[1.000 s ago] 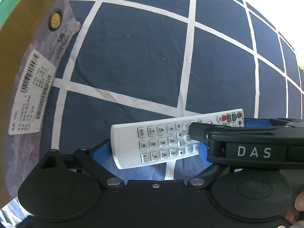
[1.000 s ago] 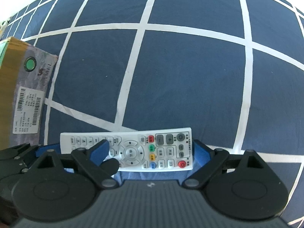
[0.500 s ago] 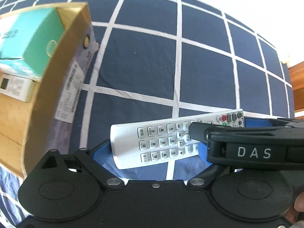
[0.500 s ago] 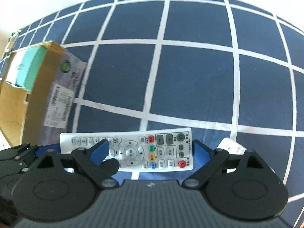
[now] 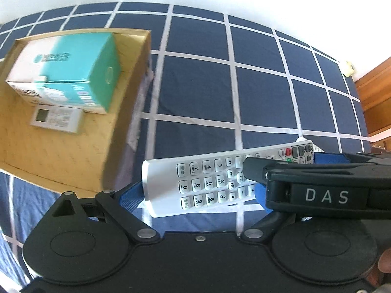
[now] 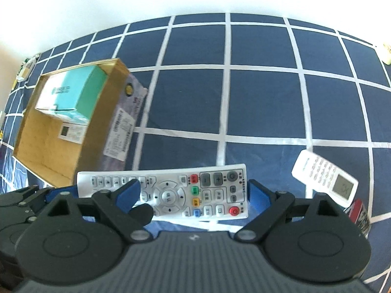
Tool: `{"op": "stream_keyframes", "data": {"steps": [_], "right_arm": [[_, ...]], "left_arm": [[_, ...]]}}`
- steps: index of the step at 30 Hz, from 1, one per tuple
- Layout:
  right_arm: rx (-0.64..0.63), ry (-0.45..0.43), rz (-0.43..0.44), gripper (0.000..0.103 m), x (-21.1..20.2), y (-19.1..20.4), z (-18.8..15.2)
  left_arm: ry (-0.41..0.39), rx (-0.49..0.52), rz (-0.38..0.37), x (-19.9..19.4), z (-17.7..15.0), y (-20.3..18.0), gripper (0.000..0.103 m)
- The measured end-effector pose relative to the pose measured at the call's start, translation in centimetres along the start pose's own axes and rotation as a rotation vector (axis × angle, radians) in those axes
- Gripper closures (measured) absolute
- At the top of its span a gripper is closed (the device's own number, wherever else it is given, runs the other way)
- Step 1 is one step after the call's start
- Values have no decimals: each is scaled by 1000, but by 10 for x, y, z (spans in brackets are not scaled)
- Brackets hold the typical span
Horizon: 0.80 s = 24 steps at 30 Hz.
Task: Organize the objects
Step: 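Lift the TV remote with both grippers and carry it over the cardboard box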
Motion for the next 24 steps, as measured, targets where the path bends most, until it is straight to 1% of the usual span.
{"op": "stream_keyframes", "data": {"steps": [6,13,18,24], "right_arm": [[27,-7,10,10,-4,40,0],[61,-18,37,10,-3,104,14],[77,-28,52,10,3,153,25],[108,-25,66,10,20,207,31]], "left_arm": [[9,16,12,-21,7,38,8],[10,36,39,-48,25,96,8],[8,51,55,-64,36,143,8],[31,69,63,-70,43,193,8]]}}
Point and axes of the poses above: each gripper's, at about its wrist camera, not at the fingertips, and x roughly the way its jaws point, y to its left, z to its top, the point moved 5 cm from there along x, roughly the way its jaws point, and after that the axes turned 8 degrees about -z, right-handed, at the moved point
